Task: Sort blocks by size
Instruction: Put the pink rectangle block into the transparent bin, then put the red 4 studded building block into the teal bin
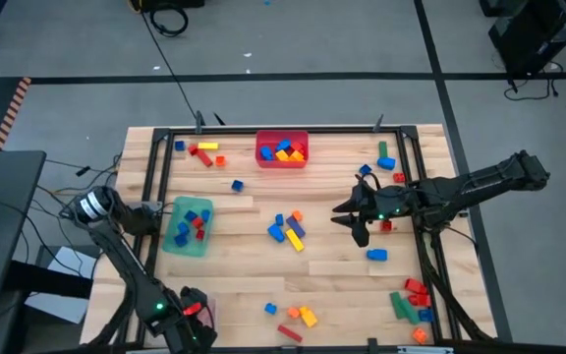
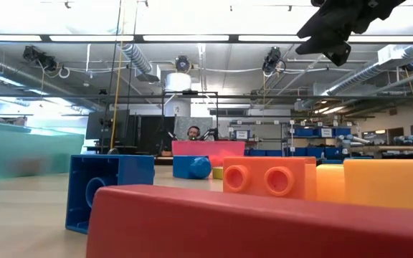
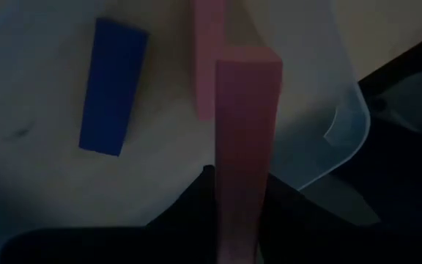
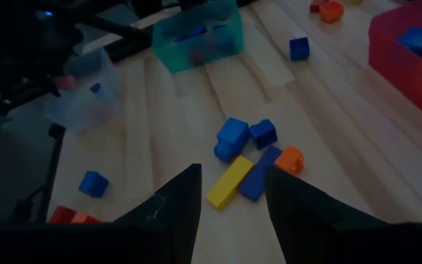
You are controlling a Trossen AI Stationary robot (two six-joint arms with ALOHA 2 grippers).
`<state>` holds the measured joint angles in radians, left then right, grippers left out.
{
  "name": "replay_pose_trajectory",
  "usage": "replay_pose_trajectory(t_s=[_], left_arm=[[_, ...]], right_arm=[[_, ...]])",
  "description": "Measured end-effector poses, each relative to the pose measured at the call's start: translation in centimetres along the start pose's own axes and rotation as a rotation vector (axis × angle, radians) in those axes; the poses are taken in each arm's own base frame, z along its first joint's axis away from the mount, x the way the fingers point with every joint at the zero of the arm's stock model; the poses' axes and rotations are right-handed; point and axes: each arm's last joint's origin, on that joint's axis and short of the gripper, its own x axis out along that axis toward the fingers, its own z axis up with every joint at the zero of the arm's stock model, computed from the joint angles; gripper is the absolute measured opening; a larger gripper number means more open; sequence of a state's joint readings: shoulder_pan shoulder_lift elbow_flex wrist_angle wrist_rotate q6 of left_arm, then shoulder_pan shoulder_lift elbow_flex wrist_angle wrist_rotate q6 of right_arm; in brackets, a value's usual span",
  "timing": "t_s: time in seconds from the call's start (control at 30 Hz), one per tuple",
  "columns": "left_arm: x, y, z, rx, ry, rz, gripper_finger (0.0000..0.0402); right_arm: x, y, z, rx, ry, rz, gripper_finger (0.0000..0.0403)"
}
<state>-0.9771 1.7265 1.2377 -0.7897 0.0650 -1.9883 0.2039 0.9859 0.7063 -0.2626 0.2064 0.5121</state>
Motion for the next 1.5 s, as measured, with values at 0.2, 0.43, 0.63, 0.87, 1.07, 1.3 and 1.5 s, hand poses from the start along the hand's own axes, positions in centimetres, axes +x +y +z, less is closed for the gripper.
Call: replay_pose_trajectory(t_s=[0.2,0.43,0.63,0.87,1.07,1.3,1.5], left_arm=[[0.1,0.0,0.0,0.018,0.0,-0.001,0.0082],[0.1,0.0,0.0,0.016,-0.002,0.004,0.0122],[0.1,-0.1,0.3,-0.038,-0.005,0.004,0.014],[-0.2,-1.6,2.8,-0.106,-0.004,-0.054,0.014],[-1.9,-2.5,6.8,-0.03,-0.042,-0.102,0.0141],[-5.5,-2.8,11.8,0.0,-0.198,-0.213,0.0141],[-6.4,-2.6,16.4,-0.025,-0.273,-0.21,0.0141]], right_arm=[[0.0,0.1,0.0,0.001,0.006,0.016,0.0162],[0.0,0.1,0.0,0.001,0.007,0.019,0.0161],[0.0,0.1,0.0,0.001,0.007,0.019,0.016],[0.0,0.1,0.0,0.001,0.007,0.019,0.0158],[0.0,0.1,0.0,0.001,0.01,0.023,0.0157],[0.0,0.1,0.0,0.0,0.019,0.041,0.0155],[0.0,0.2,-0.1,-0.012,0.024,0.05,0.0155]])
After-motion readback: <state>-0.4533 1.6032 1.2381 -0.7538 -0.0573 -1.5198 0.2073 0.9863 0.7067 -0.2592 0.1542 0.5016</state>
